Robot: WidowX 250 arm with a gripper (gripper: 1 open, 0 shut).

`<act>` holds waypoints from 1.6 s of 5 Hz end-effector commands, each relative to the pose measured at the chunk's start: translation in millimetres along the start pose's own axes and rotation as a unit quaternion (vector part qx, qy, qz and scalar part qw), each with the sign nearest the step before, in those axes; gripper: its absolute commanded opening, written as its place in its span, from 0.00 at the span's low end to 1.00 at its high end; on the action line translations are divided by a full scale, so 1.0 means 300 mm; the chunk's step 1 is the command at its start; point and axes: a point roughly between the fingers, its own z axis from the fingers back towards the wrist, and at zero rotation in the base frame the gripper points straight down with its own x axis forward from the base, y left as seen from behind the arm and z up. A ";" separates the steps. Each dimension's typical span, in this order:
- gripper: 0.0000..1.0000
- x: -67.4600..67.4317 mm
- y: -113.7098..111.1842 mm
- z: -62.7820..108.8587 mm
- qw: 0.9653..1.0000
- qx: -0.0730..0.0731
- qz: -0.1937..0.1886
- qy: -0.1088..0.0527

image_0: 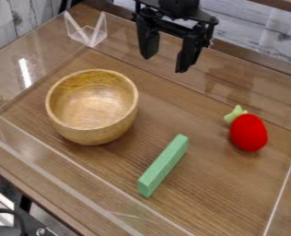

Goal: Put the green object in the brown bowl

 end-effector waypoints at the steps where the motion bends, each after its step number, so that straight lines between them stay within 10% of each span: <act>1: 1.00 -0.036 -0.005 0.008 1.000 -0.001 -0.026 0.015; 4: 1.00 -0.213 -0.059 0.004 0.988 0.000 -0.153 0.029; 6: 1.00 -0.311 -0.079 -0.046 0.989 0.004 -0.142 0.026; 8: 1.00 -0.356 -0.109 -0.216 0.990 0.008 -0.142 0.014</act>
